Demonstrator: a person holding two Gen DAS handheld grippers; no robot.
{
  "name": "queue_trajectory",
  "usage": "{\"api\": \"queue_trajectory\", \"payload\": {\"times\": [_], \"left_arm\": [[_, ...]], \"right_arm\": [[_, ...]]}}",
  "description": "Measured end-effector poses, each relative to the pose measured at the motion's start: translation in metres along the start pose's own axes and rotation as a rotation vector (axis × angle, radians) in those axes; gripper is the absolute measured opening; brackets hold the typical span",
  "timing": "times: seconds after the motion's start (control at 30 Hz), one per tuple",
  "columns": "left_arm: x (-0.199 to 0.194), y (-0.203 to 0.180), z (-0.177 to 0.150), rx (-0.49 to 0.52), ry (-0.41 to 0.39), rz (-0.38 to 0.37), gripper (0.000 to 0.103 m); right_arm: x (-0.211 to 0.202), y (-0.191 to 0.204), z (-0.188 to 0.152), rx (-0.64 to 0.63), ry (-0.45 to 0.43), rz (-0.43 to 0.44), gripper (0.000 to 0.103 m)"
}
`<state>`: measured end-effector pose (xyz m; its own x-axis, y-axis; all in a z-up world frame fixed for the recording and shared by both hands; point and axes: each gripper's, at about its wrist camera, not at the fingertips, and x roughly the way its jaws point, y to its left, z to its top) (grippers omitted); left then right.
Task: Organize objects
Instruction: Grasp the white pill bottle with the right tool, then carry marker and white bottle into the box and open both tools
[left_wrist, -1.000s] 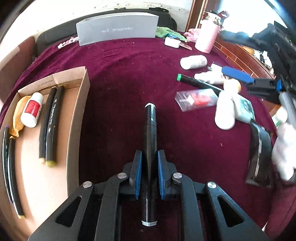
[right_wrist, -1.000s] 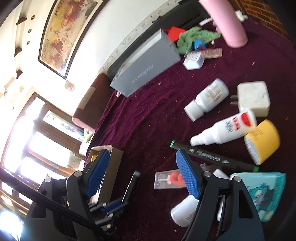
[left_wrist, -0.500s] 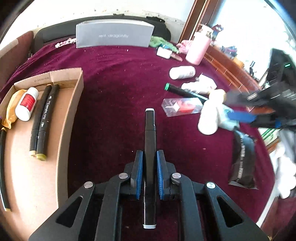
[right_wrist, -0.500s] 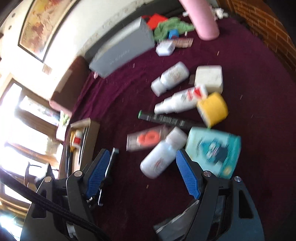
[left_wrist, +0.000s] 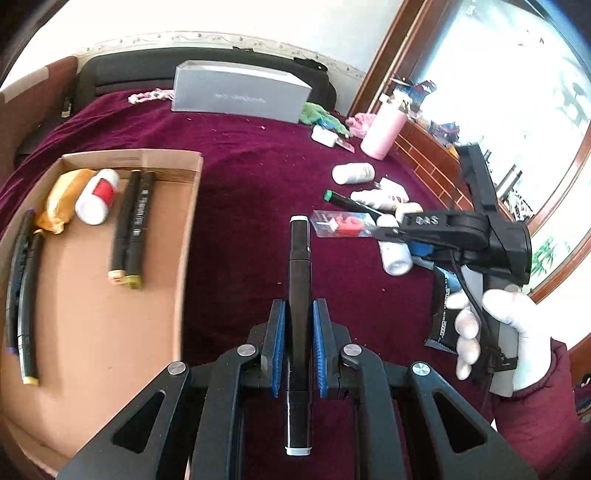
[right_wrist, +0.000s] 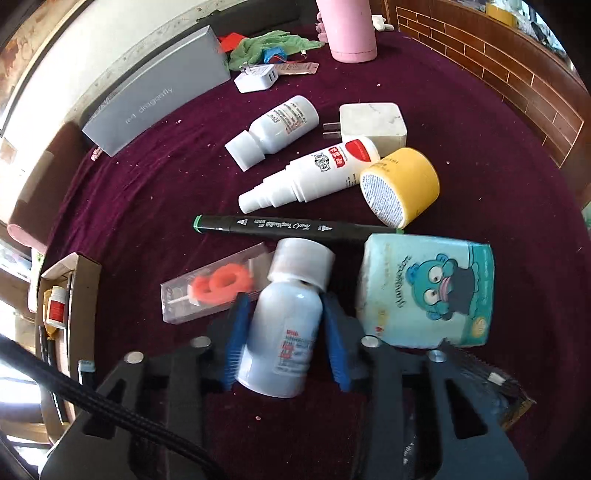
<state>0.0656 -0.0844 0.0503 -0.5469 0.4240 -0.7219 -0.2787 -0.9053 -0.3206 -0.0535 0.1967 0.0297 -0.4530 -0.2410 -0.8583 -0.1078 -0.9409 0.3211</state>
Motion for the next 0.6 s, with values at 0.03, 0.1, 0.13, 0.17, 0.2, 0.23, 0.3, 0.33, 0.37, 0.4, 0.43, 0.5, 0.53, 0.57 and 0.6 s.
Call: {"api": "queue_trajectory", "payload": {"times": [0.03, 0.1, 0.13, 0.17, 0.2, 0.23, 0.3, 0.33, 0.37, 0.4, 0.43, 0.5, 0.53, 0.57, 0.6], "left_arm": [[-0.005, 0.003, -0.001, -0.006, -0.007, 0.001, 0.011], [-0.012, 0.009, -0.003, -0.018, -0.021, 0.004, 0.011], [-0.015, 0.011, -0.004, -0.025, -0.027, 0.003, 0.011], [-0.018, 0.014, -0.005, -0.031, -0.031, 0.004, 0.011], [-0.021, 0.017, -0.007, -0.038, -0.037, 0.005, 0.011], [-0.025, 0.019, -0.008, -0.044, -0.043, 0.006, 0.011], [-0.033, 0.025, -0.012, -0.054, -0.056, 0.014, 0.011], [-0.038, 0.029, -0.013, -0.061, -0.063, 0.02, 0.011], [-0.042, 0.032, -0.015, -0.068, -0.07, 0.027, 0.011], [-0.045, 0.035, -0.016, -0.076, -0.076, 0.034, 0.011], [-0.05, 0.041, -0.016, -0.087, -0.085, 0.042, 0.011], [-0.059, 0.049, -0.017, -0.107, -0.101, 0.054, 0.012], [-0.064, 0.055, -0.017, -0.118, -0.111, 0.065, 0.012], [-0.068, 0.06, -0.017, -0.126, -0.119, 0.074, 0.012], [-0.071, 0.065, -0.016, -0.135, -0.126, 0.084, 0.012]], "right_arm": [[-0.001, -0.004, -0.001, 0.01, 0.004, 0.015, 0.034], [-0.006, -0.012, -0.005, 0.037, 0.019, 0.058, 0.034], [-0.008, -0.013, -0.009, 0.045, 0.025, 0.078, 0.034], [-0.012, -0.017, -0.012, 0.054, 0.032, 0.104, 0.034], [-0.015, -0.016, -0.015, 0.063, 0.038, 0.128, 0.034], [-0.018, -0.016, -0.018, 0.068, 0.042, 0.151, 0.034], [-0.027, -0.014, -0.024, 0.069, 0.045, 0.21, 0.034], [-0.031, -0.012, -0.027, 0.064, 0.046, 0.232, 0.034], [-0.034, -0.008, -0.029, 0.054, 0.049, 0.26, 0.034], [-0.036, -0.004, -0.032, 0.046, 0.053, 0.286, 0.034], [-0.039, 0.001, -0.035, 0.039, 0.06, 0.318, 0.034], [-0.042, 0.012, -0.04, 0.025, 0.083, 0.39, 0.034], [-0.044, 0.02, -0.043, 0.013, 0.095, 0.42, 0.034], [-0.045, 0.029, -0.046, 0.005, 0.101, 0.441, 0.034], [-0.046, 0.038, -0.048, -0.006, 0.11, 0.459, 0.034]]}}
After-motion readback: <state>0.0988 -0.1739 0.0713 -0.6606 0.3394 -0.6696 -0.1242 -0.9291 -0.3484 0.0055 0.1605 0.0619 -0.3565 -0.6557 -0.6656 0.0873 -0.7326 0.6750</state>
